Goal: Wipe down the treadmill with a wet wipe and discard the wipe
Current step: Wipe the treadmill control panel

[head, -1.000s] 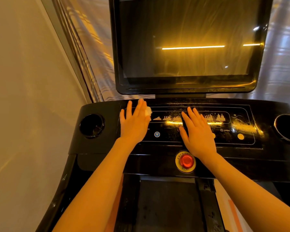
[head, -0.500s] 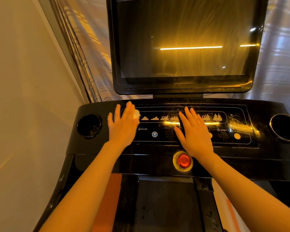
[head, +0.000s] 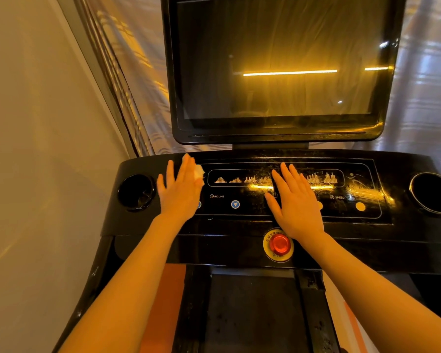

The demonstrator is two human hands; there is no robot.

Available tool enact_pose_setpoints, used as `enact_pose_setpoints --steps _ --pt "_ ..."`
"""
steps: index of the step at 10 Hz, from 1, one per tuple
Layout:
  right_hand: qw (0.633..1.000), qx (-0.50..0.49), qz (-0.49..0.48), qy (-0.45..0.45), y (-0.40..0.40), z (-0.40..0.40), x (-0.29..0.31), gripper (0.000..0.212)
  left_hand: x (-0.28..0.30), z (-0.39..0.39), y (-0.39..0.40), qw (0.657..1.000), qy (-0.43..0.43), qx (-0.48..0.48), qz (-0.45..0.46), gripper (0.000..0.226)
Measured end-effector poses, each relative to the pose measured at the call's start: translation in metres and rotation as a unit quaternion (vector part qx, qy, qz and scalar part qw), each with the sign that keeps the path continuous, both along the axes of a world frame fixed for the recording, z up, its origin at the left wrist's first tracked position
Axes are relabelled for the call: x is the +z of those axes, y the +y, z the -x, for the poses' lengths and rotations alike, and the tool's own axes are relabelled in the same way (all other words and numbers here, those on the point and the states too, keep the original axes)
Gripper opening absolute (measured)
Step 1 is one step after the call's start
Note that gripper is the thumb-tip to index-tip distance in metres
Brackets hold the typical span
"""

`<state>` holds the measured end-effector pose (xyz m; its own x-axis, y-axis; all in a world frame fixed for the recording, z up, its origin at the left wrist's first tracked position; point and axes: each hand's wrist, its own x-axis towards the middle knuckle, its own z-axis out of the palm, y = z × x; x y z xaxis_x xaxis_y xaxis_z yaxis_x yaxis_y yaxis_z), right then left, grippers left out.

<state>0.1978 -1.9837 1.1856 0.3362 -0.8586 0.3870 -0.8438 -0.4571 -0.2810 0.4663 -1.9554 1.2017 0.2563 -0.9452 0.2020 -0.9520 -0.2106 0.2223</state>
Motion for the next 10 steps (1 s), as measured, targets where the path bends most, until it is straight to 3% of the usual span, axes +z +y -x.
enact_pose_setpoints --steps 1,3,4,6,7,8,9,10 --pt "1.0 -0.001 -0.003 -0.004 0.001 0.0 0.0 0.067 -0.005 -0.001 0.007 0.999 0.015 0.044 0.009 0.061" --pt "1.0 0.0 -0.008 -0.005 0.002 0.0 0.003 0.066 -0.02 0.053 0.032 0.995 -0.034 -0.086 0.029 0.067" --pt "1.0 0.004 -0.003 -0.011 0.002 0.0 0.002 0.063 -0.028 0.04 0.046 0.992 -0.062 -0.095 0.056 0.063" --pt "1.0 0.001 0.004 -0.013 -0.001 0.001 -0.002 0.066 -0.038 0.024 0.066 0.975 0.091 -0.146 0.142 0.059" --pt "1.0 0.001 0.005 -0.018 -0.001 0.0 -0.002 0.065 -0.044 0.019 0.064 0.971 0.005 -0.172 0.168 0.052" --pt "1.0 -0.001 0.008 -0.016 -0.001 0.0 -0.002 0.065 -0.045 0.016 0.061 0.969 -0.028 -0.18 0.166 0.051" --pt "1.0 -0.003 0.008 -0.017 -0.002 0.0 -0.003 0.065 -0.042 0.02 0.059 0.967 -0.005 -0.188 0.171 0.056" --pt "1.0 -0.003 0.008 -0.019 -0.001 0.0 -0.003 0.064 -0.047 0.023 0.058 0.961 -0.008 -0.202 0.188 0.048"
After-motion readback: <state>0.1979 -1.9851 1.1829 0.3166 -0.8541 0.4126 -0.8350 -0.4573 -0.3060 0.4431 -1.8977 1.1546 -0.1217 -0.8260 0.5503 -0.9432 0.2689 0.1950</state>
